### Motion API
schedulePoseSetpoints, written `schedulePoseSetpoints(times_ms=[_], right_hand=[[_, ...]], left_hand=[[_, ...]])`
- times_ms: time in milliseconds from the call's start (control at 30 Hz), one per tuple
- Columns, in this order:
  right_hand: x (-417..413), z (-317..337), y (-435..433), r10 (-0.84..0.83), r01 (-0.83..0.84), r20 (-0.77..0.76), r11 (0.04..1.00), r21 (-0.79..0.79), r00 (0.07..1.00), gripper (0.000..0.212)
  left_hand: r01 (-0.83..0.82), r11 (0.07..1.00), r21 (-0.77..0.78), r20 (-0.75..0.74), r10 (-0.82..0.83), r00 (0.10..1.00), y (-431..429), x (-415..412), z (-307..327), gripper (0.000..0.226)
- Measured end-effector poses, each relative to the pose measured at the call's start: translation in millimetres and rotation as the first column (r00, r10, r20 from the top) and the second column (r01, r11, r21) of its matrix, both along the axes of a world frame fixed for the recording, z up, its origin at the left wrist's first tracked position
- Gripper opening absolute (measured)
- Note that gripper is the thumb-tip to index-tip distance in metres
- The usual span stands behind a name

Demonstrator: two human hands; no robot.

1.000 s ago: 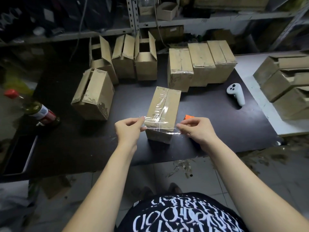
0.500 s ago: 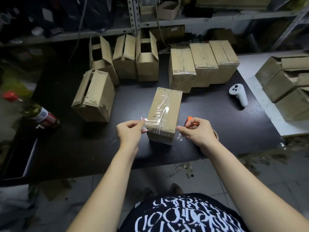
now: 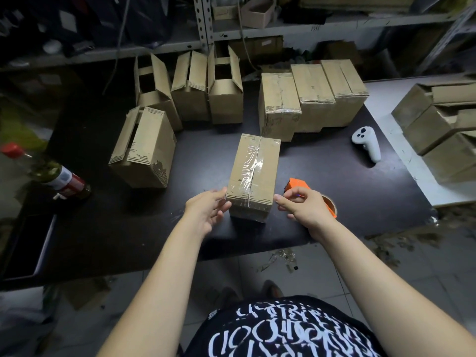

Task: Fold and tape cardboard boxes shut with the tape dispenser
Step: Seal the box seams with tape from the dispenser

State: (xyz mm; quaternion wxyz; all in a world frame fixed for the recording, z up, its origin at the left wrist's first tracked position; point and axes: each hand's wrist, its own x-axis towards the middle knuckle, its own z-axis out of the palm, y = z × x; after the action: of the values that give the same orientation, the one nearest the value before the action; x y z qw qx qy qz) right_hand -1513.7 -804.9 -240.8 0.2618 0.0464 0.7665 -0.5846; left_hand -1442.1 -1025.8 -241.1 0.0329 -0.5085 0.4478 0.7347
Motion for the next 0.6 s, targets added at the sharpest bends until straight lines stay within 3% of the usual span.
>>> schedulePoseSetpoints(times_ms=[167, 233, 333, 433, 500, 600], right_hand=[[2, -5, 0, 0.002, -0.002, 0.000, 1.000, -0.011, 1.000, 0.022], [2, -8, 0, -0.004, 0.004, -0.030, 1.000, 0.000, 1.000, 0.020], [4, -12, 3, -0.035, 0.034, -0.139, 0.999, -0.012, 0.990, 0.014], [5, -13, 5, -0.018, 0.004, -0.193, 0.997, -0.075, 0.981, 0.016], [6, -12, 7, 0.024, -0.050, -0.235, 0.993, -0.105, 0.972, 0.018], [8, -10, 9, 0.072, -0.102, -0.300, 0.991, -0.085, 0.951, 0.018]], left_hand=[[0.259, 0.963, 0.071, 0.092, -0.265, 0.960, -15, 4, 2, 0.041], [0.276, 0.960, 0.047, 0.101, -0.279, 0.955, -14, 6, -3, 0.040], [0.204, 0.956, -0.212, -0.008, -0.210, 0.978, -8, 9, -17, 0.021], [0.141, 0.778, -0.612, -0.135, -0.278, 0.951, -4, 12, -19, 0.016], [0.131, 0.673, -0.728, -0.191, -0.382, 0.904, -5, 12, -18, 0.025], [0.171, 0.586, -0.792, -0.194, -0.508, 0.839, -9, 13, -17, 0.031]])
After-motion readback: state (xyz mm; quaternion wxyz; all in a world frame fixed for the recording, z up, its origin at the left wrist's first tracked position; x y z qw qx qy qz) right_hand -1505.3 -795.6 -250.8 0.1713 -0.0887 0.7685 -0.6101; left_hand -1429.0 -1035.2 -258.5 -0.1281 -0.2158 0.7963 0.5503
